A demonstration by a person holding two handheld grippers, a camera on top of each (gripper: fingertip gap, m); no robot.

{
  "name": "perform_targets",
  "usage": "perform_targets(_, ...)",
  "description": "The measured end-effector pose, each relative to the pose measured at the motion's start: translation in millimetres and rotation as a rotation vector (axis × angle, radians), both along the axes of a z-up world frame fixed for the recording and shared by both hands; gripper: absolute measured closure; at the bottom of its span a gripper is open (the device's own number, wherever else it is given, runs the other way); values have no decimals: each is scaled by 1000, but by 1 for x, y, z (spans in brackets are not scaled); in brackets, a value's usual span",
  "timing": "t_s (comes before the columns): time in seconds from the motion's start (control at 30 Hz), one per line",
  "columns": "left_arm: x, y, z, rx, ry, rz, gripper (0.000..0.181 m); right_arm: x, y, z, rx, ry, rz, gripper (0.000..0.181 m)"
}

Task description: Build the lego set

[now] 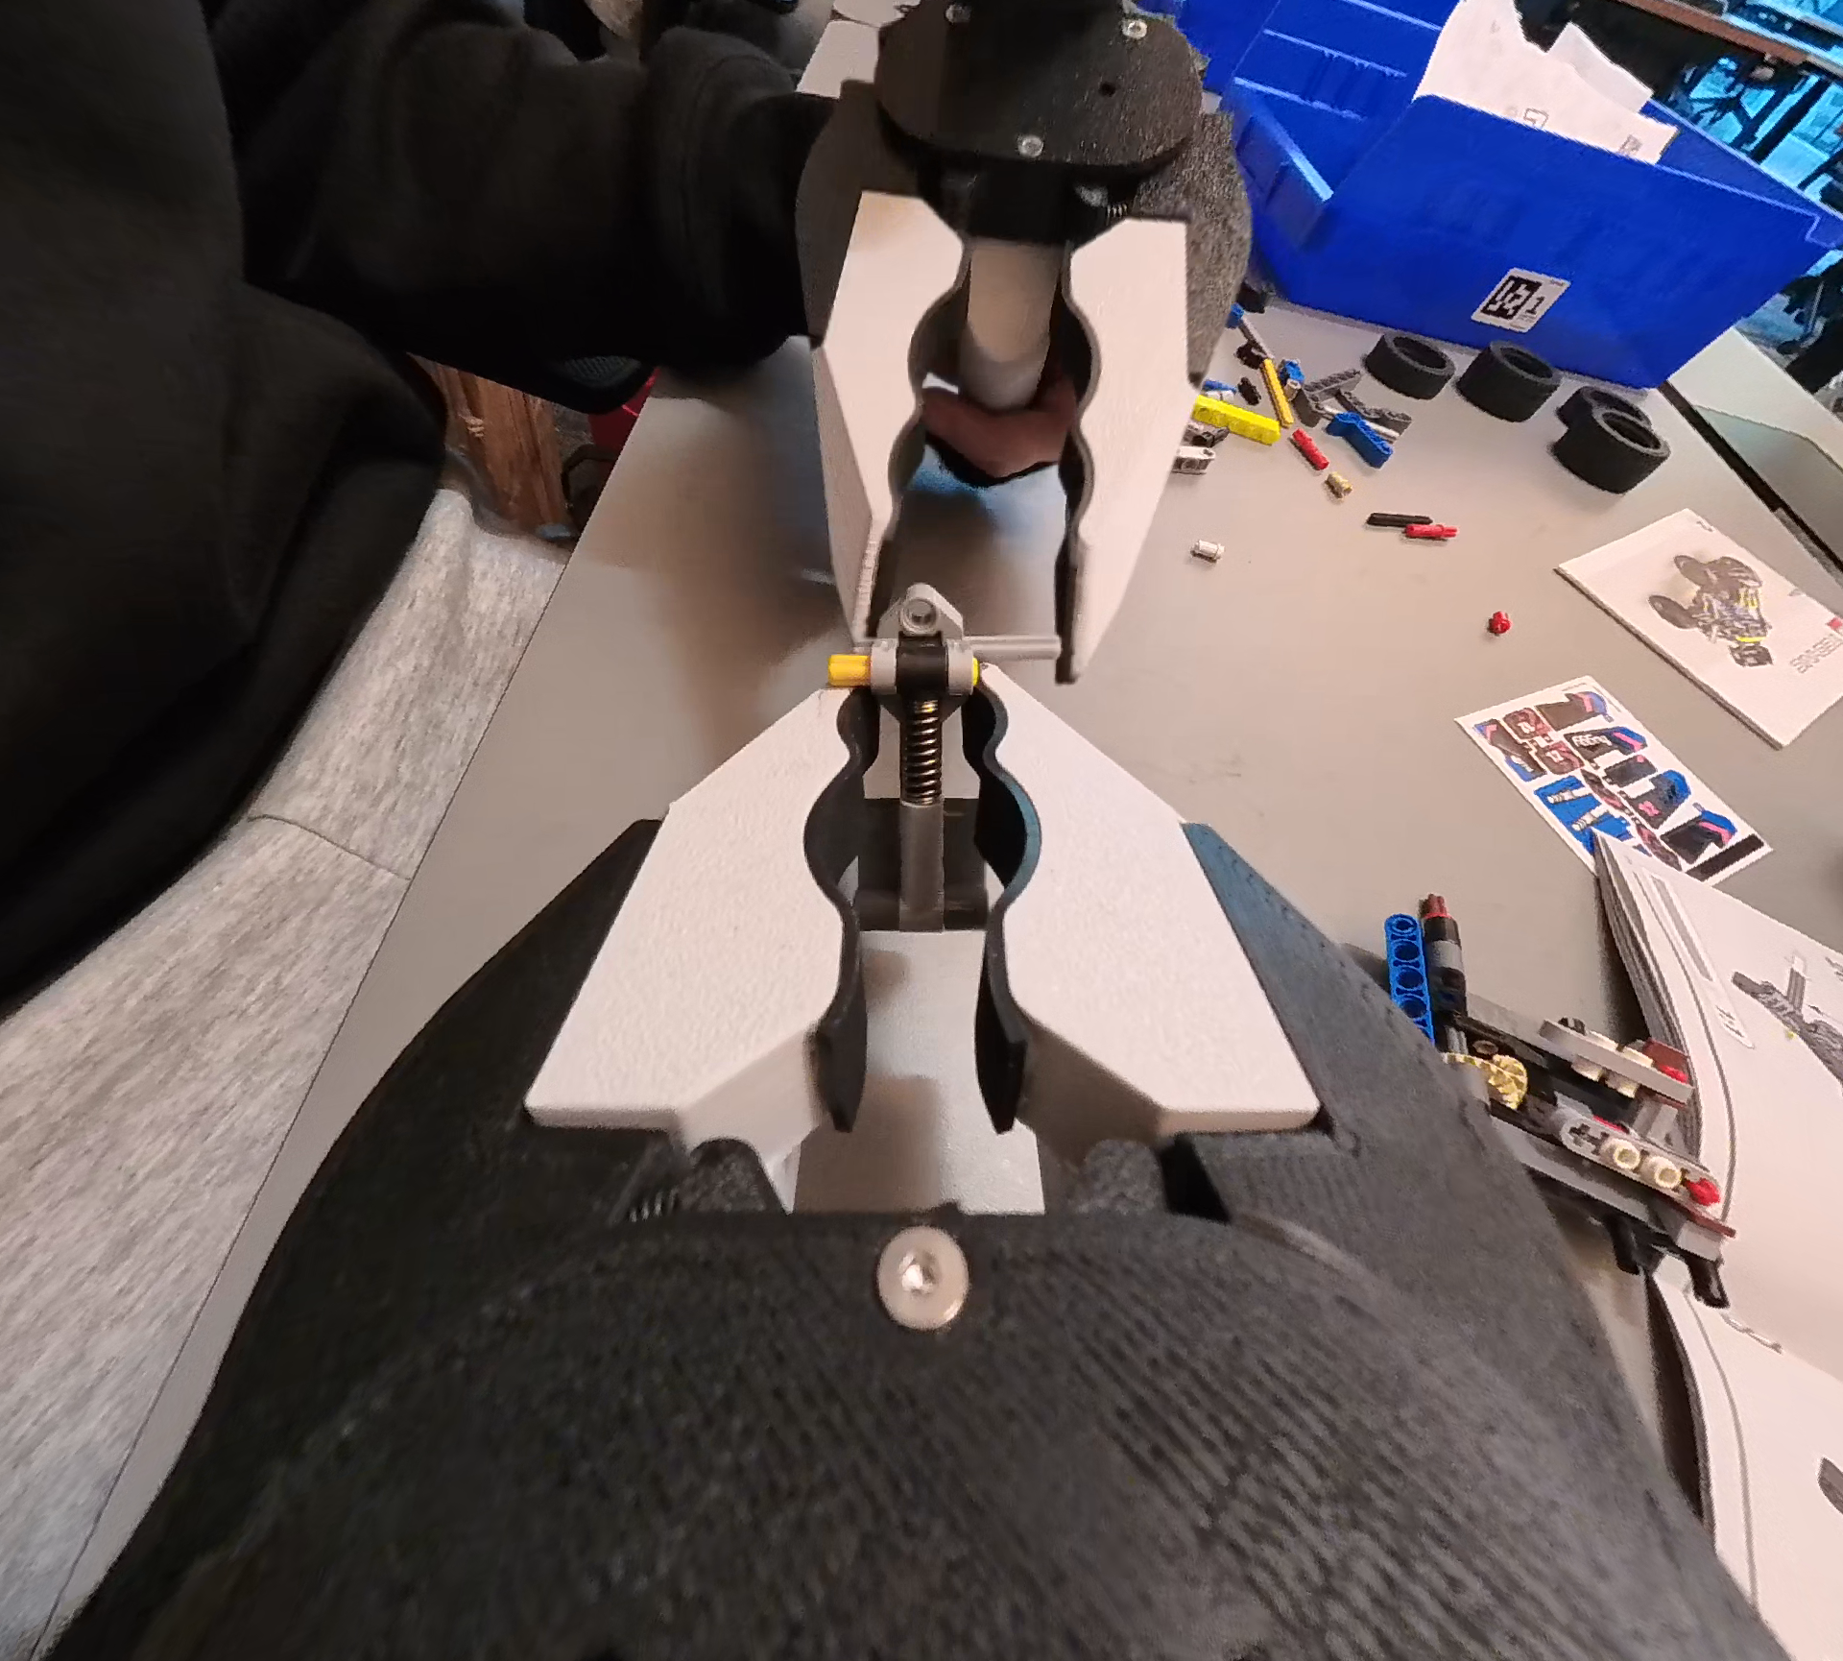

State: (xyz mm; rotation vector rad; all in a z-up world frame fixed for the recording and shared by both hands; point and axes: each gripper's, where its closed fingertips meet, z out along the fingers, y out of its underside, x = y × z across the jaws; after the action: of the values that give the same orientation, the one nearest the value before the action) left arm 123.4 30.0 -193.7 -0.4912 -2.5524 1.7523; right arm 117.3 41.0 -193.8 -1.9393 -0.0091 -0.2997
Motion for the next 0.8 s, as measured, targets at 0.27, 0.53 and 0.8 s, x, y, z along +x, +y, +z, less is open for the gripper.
perform_targets(0.27, 3, -1, 8, -51, -76, 17, 145, 1, -1, 2, 15, 10, -6, 167)
perform_targets(0.53, 1, -2, 1, -13, -145, 3, 147, 0, 0, -3, -20, 6, 0, 167)
perform_targets(0.8, 0, -3, 1, -11, -136, 1, 148, 0, 0, -4, -25, 2, -1, 167)
